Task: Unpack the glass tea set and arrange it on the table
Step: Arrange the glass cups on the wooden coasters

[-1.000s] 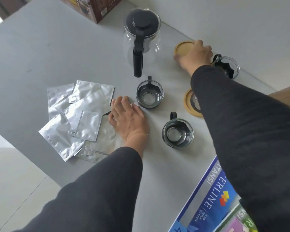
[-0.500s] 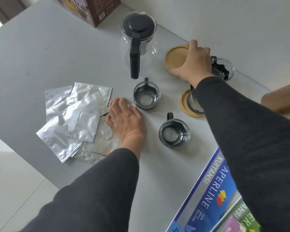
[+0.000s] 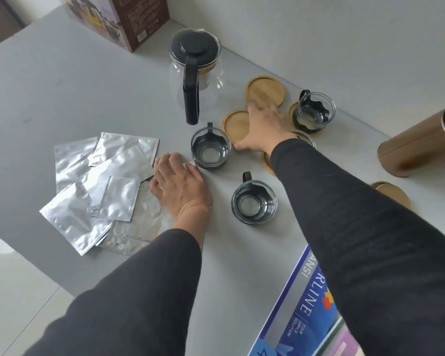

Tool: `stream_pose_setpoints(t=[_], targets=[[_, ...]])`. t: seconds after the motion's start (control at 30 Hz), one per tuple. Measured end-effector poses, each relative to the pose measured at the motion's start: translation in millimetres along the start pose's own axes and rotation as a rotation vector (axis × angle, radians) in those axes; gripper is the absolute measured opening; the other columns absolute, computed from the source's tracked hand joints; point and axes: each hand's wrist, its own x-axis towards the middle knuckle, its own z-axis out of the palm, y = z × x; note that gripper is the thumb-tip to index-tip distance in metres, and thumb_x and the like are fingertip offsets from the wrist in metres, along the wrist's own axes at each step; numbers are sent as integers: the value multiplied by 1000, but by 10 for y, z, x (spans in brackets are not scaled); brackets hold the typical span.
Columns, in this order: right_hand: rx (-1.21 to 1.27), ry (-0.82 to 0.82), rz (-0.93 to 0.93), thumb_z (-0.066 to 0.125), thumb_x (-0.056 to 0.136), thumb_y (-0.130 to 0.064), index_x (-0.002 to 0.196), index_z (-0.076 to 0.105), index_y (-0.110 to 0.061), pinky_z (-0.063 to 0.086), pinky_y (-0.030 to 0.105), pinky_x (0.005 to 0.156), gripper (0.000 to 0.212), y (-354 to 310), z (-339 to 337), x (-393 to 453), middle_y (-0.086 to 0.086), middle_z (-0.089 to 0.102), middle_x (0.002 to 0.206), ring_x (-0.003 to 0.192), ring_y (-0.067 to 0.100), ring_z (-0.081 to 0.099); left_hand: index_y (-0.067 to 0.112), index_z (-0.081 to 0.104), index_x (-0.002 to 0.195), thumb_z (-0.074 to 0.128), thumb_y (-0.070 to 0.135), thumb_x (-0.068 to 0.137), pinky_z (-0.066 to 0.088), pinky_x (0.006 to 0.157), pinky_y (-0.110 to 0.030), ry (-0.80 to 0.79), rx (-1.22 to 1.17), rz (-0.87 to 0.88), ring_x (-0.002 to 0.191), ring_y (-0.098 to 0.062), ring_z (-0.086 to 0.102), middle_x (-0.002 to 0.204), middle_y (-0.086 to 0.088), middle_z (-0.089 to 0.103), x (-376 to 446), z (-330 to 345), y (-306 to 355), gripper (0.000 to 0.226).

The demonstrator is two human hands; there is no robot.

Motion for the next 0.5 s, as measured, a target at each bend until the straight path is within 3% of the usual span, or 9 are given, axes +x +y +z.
stream_pose_setpoints(t=[0.2,0.27,0.37,0.4,0.5], targets=[[43,93,7,73,71,-54,140,31,-13,26,43,110,90,-10,-48,-118,14,49,137,139,33,24,21,42,131,33,29,97,15,111,-37,-3,-11,2,142,-15,20,145,2,33,2,-15,-4,36],[189,258,3,71,77,-44,138,36,-10,30,42,109,78,-19,-52,-288,13,48,136,135,34,30,20,42,130,34,29,97,16,111,-38,-9,-17,10,141,-16,22,145,1,33,-6,-30,-3,36],[415,635,-4,70,77,-35,125,52,-2,41,41,99,61,-49,86,-655,14,60,120,116,35,49,19,41,132,34,29,97,16,112,-38,-27,-26,12,142,-17,21,146,1,33,-10,-48,-7,37],[485,692,16,69,76,-38,123,53,-2,42,38,98,61,-72,152,-797,14,61,117,112,31,51,19,41,132,35,29,97,15,112,-38,-32,-30,14,142,-17,20,146,1,33,-7,-52,-9,37],[596,656,68,66,72,-51,127,51,-4,40,30,98,73,-155,377,-1212,10,58,118,112,23,49,19,42,131,35,29,96,17,112,-39,-40,-48,21,142,-18,21,146,0,33,-5,-61,-22,37]])
